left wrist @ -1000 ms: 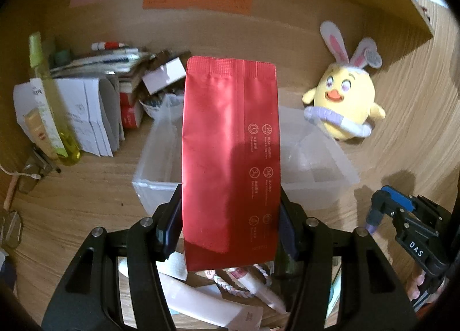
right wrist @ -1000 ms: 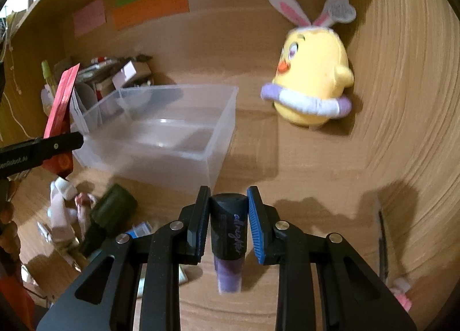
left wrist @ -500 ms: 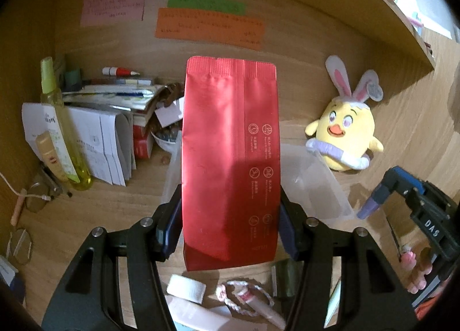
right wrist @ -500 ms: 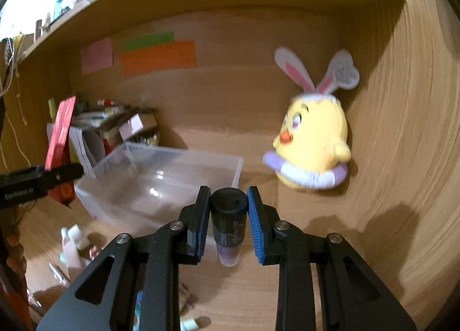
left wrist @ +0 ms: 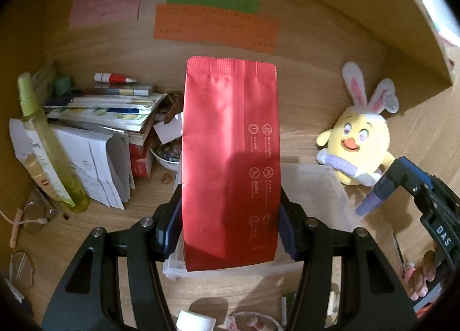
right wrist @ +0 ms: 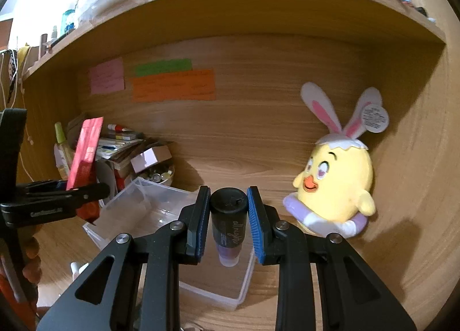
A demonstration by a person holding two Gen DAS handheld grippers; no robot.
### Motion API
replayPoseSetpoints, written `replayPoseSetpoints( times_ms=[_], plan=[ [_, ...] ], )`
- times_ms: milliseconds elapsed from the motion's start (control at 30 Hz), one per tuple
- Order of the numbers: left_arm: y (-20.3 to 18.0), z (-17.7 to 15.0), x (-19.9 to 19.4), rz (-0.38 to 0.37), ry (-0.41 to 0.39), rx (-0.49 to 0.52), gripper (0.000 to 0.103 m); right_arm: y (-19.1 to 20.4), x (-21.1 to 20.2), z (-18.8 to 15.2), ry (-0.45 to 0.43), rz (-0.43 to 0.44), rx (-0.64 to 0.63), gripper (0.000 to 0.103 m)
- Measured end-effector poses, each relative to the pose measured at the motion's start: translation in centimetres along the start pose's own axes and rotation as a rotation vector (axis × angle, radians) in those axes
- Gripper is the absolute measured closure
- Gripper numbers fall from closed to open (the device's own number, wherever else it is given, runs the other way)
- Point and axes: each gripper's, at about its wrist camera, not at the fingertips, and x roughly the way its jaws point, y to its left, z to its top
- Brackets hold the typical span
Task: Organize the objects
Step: 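Grasp the red bag with the left gripper while the right grasps the black-capped tube, then lower the red bag and black tube into the clear box, open both grippers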
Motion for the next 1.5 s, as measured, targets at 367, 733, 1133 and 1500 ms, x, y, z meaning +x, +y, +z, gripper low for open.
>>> replayPoseSetpoints(
  times_ms=[367, 733, 1133, 1500],
  plan=[
    [0.4, -0.5, 5.4, 0.003, 0.119, 0.01, 0.046, 1.2, 4.9, -1.0, 0.084, -0.007, -0.051, 0.079],
    [0.4, -1.4, 7.3, 0.009, 0.168, 0.023, 0.046, 3.9, 9.0, -3.8, 0.2, -0.06, -0.138, 0.079],
    [0.5, -1.2, 5.8, -0.019, 0.14, 0.018, 0.037, 7.5, 10.9, -5.3, 0.265, -0.019, -0.221, 0.077],
    [0.3, -0.4, 2.2, -0.018, 0.072, 0.036, 0.028, 8.3, 9.9, -5.3, 0.267, 0.003, -0.238, 0.04]
  ],
)
